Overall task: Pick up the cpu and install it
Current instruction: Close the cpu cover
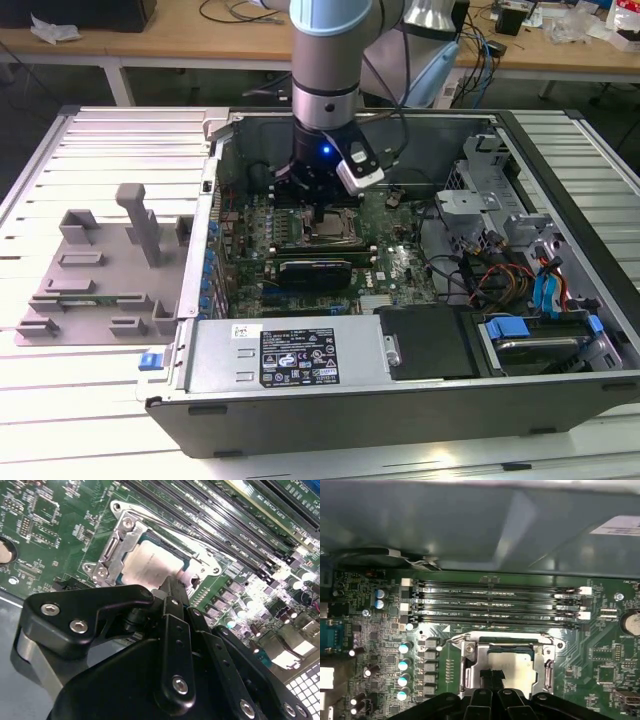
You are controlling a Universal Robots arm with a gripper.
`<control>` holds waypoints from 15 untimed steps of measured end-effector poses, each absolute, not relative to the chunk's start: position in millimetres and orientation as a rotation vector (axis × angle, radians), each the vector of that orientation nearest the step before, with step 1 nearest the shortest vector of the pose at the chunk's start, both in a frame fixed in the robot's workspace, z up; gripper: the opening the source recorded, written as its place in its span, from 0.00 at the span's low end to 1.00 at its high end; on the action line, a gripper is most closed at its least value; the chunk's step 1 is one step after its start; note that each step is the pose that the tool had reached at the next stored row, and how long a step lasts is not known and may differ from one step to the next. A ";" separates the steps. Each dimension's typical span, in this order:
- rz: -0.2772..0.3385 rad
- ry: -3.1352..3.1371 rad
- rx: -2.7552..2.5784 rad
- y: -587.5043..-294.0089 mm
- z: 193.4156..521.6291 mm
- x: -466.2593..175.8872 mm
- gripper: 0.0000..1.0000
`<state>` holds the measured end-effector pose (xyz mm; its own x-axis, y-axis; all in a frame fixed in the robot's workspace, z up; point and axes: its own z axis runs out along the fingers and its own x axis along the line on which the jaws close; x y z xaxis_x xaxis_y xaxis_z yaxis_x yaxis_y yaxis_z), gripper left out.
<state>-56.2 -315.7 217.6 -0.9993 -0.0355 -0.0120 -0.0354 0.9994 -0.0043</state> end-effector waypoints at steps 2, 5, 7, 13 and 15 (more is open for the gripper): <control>-0.006 3.129 -0.050 -315.7 216.3 -58.9 0.11; -0.006 3.129 -0.039 -316.2 214.2 -62.1 0.11; -0.006 3.129 -0.034 -316.3 213.5 -63.8 0.11; -0.006 3.130 -0.012 -316.3 208.4 -69.5 0.11; -0.007 3.130 -0.006 -316.4 206.3 -70.3 0.11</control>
<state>-70.3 -316.4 206.3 -0.9999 -0.0041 -0.0119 -0.0040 1.0000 -0.0044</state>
